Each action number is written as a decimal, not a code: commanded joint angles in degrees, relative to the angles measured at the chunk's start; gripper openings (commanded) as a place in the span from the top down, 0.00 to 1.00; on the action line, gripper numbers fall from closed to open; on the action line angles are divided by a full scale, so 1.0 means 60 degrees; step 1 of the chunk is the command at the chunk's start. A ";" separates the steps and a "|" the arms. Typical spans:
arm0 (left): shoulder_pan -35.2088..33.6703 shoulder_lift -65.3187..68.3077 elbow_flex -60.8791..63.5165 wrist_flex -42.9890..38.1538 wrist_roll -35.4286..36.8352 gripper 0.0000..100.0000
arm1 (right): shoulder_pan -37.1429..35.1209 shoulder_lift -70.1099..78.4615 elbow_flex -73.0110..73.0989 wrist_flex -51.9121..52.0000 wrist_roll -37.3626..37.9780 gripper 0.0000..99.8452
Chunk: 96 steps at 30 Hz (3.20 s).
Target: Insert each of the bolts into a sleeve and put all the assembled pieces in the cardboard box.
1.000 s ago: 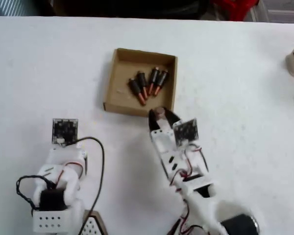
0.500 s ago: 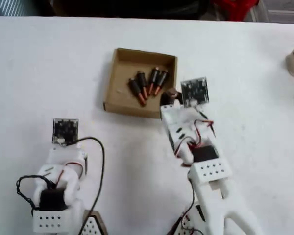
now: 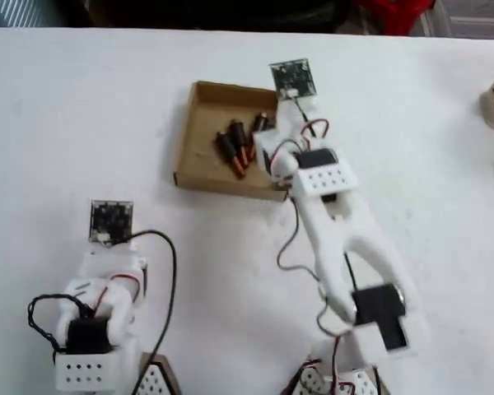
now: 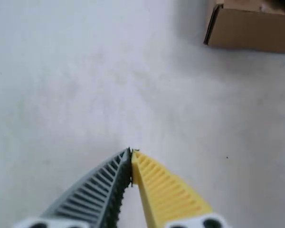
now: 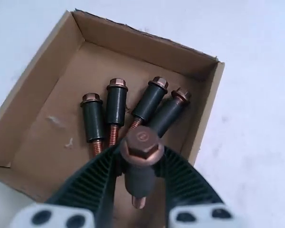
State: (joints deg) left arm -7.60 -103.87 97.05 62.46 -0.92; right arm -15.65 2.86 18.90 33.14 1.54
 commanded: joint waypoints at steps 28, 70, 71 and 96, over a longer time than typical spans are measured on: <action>-0.0593 -0.0095 -0.0015 0.0073 -0.0073 0.98 | 0.0769 0.4344 -0.4703 0.1077 0.0059 0.77; -0.0593 -0.0095 -0.0015 0.0073 -0.0073 0.98 | 0.1516 -0.6864 0.5832 0.2733 0.0073 0.98; -0.0593 -0.0095 -0.0015 0.0073 -0.0073 0.98 | 0.1516 -0.7275 0.6388 0.2527 0.0073 0.98; -0.0593 -0.0095 -0.0015 0.0088 -0.0029 0.98 | 0.1590 -1.7516 1.2659 0.5780 0.0132 0.98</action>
State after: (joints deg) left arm -10.59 -103.87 97.05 62.46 -0.92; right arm -6.33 -102.11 95.03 65.05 1.71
